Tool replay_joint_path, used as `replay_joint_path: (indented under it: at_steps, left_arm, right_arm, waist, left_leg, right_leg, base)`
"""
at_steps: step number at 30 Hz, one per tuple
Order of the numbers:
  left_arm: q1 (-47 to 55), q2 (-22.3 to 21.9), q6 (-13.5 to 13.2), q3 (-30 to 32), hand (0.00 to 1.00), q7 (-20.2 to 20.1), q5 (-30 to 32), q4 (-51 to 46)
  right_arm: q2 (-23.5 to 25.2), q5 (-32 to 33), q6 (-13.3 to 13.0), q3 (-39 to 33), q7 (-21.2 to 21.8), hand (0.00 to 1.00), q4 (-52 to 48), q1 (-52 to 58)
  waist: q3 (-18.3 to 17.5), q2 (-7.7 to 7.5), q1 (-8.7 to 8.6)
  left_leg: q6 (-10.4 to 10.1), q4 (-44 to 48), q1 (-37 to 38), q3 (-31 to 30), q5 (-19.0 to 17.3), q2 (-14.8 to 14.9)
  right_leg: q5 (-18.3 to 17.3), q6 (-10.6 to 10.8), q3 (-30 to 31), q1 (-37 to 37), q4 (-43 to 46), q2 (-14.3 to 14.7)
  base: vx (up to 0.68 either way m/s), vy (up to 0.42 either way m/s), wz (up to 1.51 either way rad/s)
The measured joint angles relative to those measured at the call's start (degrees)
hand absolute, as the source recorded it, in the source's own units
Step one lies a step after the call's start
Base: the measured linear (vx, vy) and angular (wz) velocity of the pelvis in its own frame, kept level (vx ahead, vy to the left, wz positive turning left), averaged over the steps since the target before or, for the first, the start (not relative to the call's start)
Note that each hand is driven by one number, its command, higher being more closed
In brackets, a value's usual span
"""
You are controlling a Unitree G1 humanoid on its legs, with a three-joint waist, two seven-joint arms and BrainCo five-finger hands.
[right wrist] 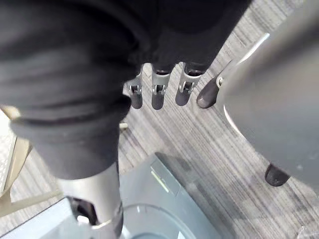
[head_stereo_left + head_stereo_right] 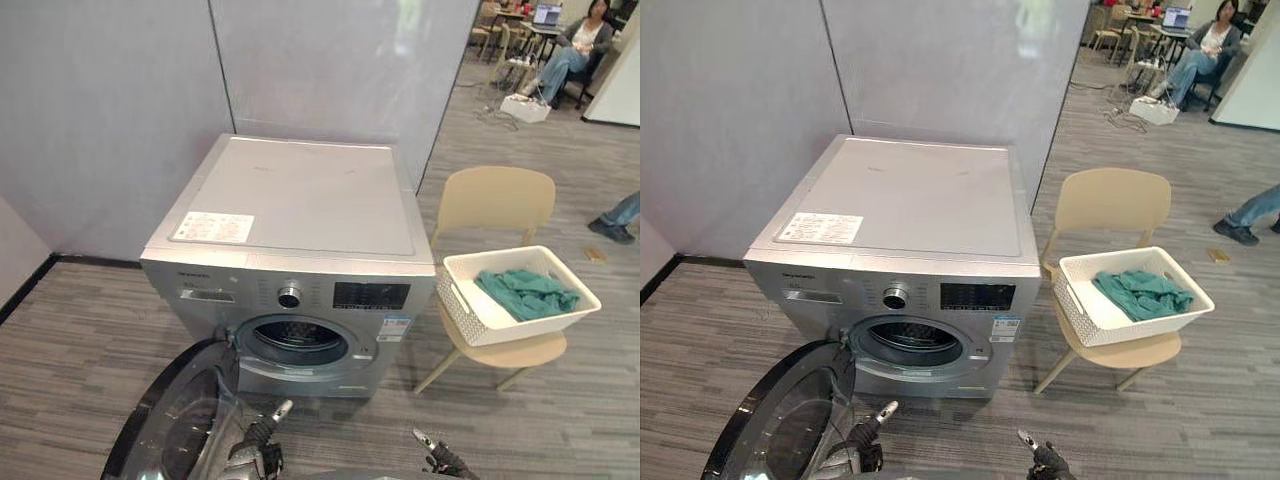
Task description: Pick up the laundry basket with both hands and put the clothes into the washing machine.
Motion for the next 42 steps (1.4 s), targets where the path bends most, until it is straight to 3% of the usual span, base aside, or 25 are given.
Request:
replay_joint_path:
  at_steps: [3,5,10,14,17,18,19,21,22,23,25,26,28,29,30,33,35,36,37,38,39,42]
  left_arm:
    - [-0.6,1.5,0.1,-2.8,0.00,0.0,1.2,1.3]
    - [-0.8,1.6,0.1,-3.7,0.00,0.1,1.2,1.7]
    - [-0.3,5.1,0.0,-4.5,0.00,0.1,1.2,1.7]
    - [1.2,7.3,-0.1,-3.0,0.00,0.0,1.1,2.2]
    - [4.1,8.0,-0.5,3.9,0.00,-0.1,-1.3,2.2]
    - [5.2,8.9,-0.4,6.9,0.00,0.0,-2.0,2.1]
    - [5.2,9.4,-0.1,9.1,0.00,0.0,-2.4,2.0]
    - [5.6,8.9,0.0,10.2,0.00,0.1,-3.2,1.4]
    - [5.7,8.9,0.0,10.2,0.00,0.2,-3.4,1.3]
    - [6.1,7.7,0.0,10.1,0.00,0.1,-4.0,0.3]
    - [6.3,5.9,-0.3,9.9,0.00,0.1,-4.2,-0.7]
    - [6.4,4.9,-0.8,9.5,0.00,0.1,-4.7,-0.8]
    - [7.1,4.6,-1.0,9.5,0.00,-0.1,-4.7,-0.8]
    - [7.1,4.4,-0.9,9.7,0.00,-0.1,-4.7,-0.8]
    - [7.4,4.3,-0.9,10.3,0.00,-0.1,-4.7,-0.8]
    - [8.7,3.4,-0.7,12.2,0.00,-0.2,-4.8,-0.9]
    - [8.6,3.5,-0.5,12.3,0.00,-0.1,-4.6,-1.7]
    - [8.5,3.8,-0.5,12.3,0.00,-0.1,-4.4,-1.9]
    - [8.4,4.6,-0.4,12.1,0.00,-0.1,-4.3,-2.0]
    - [8.4,4.7,-0.4,11.9,0.00,-0.1,-4.3,-2.4]
    - [8.2,4.9,-0.4,11.0,0.00,0.0,-4.3,-3.1]
    - [5.6,5.3,-0.4,7.6,0.00,0.1,-4.4,-4.7]
  right_arm:
    - [-0.6,-0.8,-0.2,-0.9,-0.1,0.00,0.0,0.1]
    - [-1.3,-1.0,0.1,-3.4,-0.4,0.00,0.1,1.1]
    - [-2.7,-3.0,1.3,-6.6,-0.4,0.00,0.4,3.0]
    - [-3.4,-4.3,2.4,-8.4,0.1,0.00,3.5,3.0]
    - [-2.9,-5.3,2.5,-8.8,0.2,0.00,6.1,2.7]
    - [-2.4,-5.3,2.4,-8.8,0.5,0.00,7.0,2.7]
    - [-2.8,-5.3,2.3,-8.8,0.9,0.00,7.0,3.0]
    - [-3.4,-5.2,2.0,-8.6,0.8,0.00,6.7,3.4]
    - [-3.8,-5.2,1.8,-8.5,0.6,0.00,6.7,3.5]
    - [-5.4,-5.2,1.2,-8.0,0.1,0.00,6.4,2.8]
    - [-6.8,-5.3,0.8,-7.3,0.0,0.00,5.6,2.1]
    - [-7.3,-5.3,0.7,-6.7,0.0,0.00,4.8,1.6]
    - [-6.6,-5.4,0.8,-4.6,0.0,0.00,4.5,0.3]
    - [-6.0,-5.5,0.8,-3.8,0.0,0.00,4.0,-0.1]
    - [-5.5,-6.3,0.7,-2.8,0.1,0.00,2.7,-0.4]
    - [-4.2,-8.0,0.5,1.7,0.1,0.00,0.5,-2.1]
    - [-3.2,-8.7,0.3,3.9,0.2,0.00,-1.7,-1.7]
    - [-2.3,-9.1,0.1,5.6,0.9,0.00,-3.9,-1.4]
    - [-1.6,-9.3,-0.2,6.8,1.5,0.00,-5.5,-0.9]
    - [-1.5,-9.7,-0.2,6.7,1.7,0.00,-6.2,-0.7]
    - [-2.2,-9.8,-0.5,6.6,2.3,0.00,-7.0,0.3]
    - [-2.4,-9.1,-0.3,3.3,2.5,0.00,-6.7,3.3]
  waist:
    - [3.0,0.43,-0.91]
    - [4.6,1.73,-1.14]
    - [4.8,3.45,-1.12]
    - [4.7,3.57,-0.46]
    - [3.8,2.73,-0.36]
    - [3.7,1.55,-0.47]
    - [4.6,2.04,-0.56]
    - [5.6,2.35,0.01]
    - [6.0,2.13,0.22]
    - [6.6,2.97,0.97]
    - [7.3,4.12,1.16]
    - [8.1,5.51,1.18]
    - [8.1,5.78,1.68]
    - [8.1,5.82,2.10]
    - [8.1,5.37,3.12]
    - [7.7,4.89,4.89]
    - [7.5,4.26,5.61]
    - [7.3,3.21,5.93]
    - [7.4,1.81,5.83]
    - [7.5,1.53,5.90]
    - [7.6,1.54,5.72]
    - [7.3,1.06,5.30]
  left_leg:
    - [0.0,-0.4,1.4,-1.4,0.0,0.6]
    - [-0.3,-0.4,2.8,-1.3,1.2,1.7]
    - [-0.9,-0.2,5.5,1.2,2.5,3.4]
    - [-2.8,1.5,8.0,1.7,1.5,6.9]
    - [-6.3,10.2,6.1,0.9,-0.5,13.0]
    - [-5.6,19.2,2.1,-1.1,-1.0,16.3]
    - [0.5,30.3,-2.5,-3.2,-2.3,20.5]
    - [8.7,41.8,-6.6,-6.6,-1.8,23.7]
    - [7.7,43.9,-7.4,-7.8,-2.9,22.6]
    - [5.6,46.5,-8.1,-9.5,-5.7,17.0]
    - [4.3,45.4,-8.6,-10.4,-8.2,10.9]
    - [3.6,39.4,-8.6,-11.1,-9.8,4.7]
    - [3.7,28.6,-8.0,-14.6,-10.0,-1.1]
    - [3.8,25.1,-7.8,-16.2,-10.0,-2.5]
    - [5.4,22.2,-7.2,-19.4,-8.9,-4.8]
    - [7.4,20.3,-4.0,-17.2,-9.3,-5.5]
    - [8.1,18.9,-2.0,-16.5,-10.0,-6.0]
    - [8.0,17.4,0.2,-16.1,-10.7,-7.0]
    - [8.3,16.9,1.9,-15.2,-10.9,-8.1]
    - [8.3,17.2,2.7,-15.0,-11.4,-8.4]
    - [8.5,17.7,4.8,-15.3,-11.9,-8.5]
    - [8.1,17.5,6.9,-19.0,-11.7,-8.5]
  right_leg:
    - [-0.6,-0.9,-4.1,-1.1,2.8,0.6]
    - [-2.7,-2.0,-4.5,-1.5,4.2,1.1]
    - [-5.4,-2.1,-9.3,-2.0,8.6,-0.3]
    - [-5.2,-1.0,-9.0,1.2,6.6,3.0]
    - [-6.1,-2.6,-9.5,3.6,4.9,7.2]
    - [-5.8,-4.0,-9.8,4.4,4.7,9.0]
    - [-5.5,-5.1,-10.6,6.6,3.5,11.7]
    - [-5.9,-8.3,-10.0,9.3,3.4,14.1]
    - [-6.1,-8.6,-9.3,10.0,3.6,14.2]
    - [-6.6,-9.4,-7.4,10.4,4.2,13.8]
    - [-6.8,-9.8,-5.9,10.5,4.4,13.7]
    - [-6.9,-9.8,-5.0,10.3,4.5,13.7]
    - [-7.3,-9.2,-3.4,9.3,4.5,13.7]
    - [-7.2,-9.2,-2.9,9.0,4.4,13.9]
    - [-7.2,-9.1,-1.6,8.7,4.5,13.8]
    - [-9.2,-7.3,0.4,9.4,6.3,12.9]
    - [-12.0,-4.2,0.1,8.3,12.2,12.2]
    - [-13.3,-2.5,-1.7,2.8,25.2,11.0]
    - [-12.2,-1.2,-2.8,-3.7,41.4,8.9]
    - [-11.2,-0.3,-2.8,-6.5,49.2,8.1]
    - [-9.9,-0.1,-2.8,-12.1,63.1,6.4]
    - [-9.9,-0.3,-1.5,-17.6,70.8,2.4]
  base:
    - [-0.05,-0.101,-0.55]
    - [-0.01,-0.132,-0.34]
    - [0.07,-0.077,-0.28]
    - [0.14,-0.135,-0.26]
    - [0.14,-0.242,-0.18]
    - [0.07,-0.350,-0.03]
    - [0.05,-0.350,0.02]
    - [0.01,-0.262,-0.12]
    - [0.04,-0.202,-0.51]
    - [0.05,-0.100,-0.58]
    - [0.04,-0.021,-0.53]
    - [0.03,0.033,-0.34]
    - [0.06,0.037,-0.38]
    - [0.11,0.036,-0.43]
    - [0.19,0.047,-0.35]
    - [0.19,0.039,-0.34]
    - [0.17,0.031,-0.24]
    - [0.15,0.008,-0.22]
    - [0.15,-0.011,-0.22]
    - [0.18,-0.059,-0.10]
    - [0.16,-0.074,0.03]
    - [0.18,-0.161,0.61]
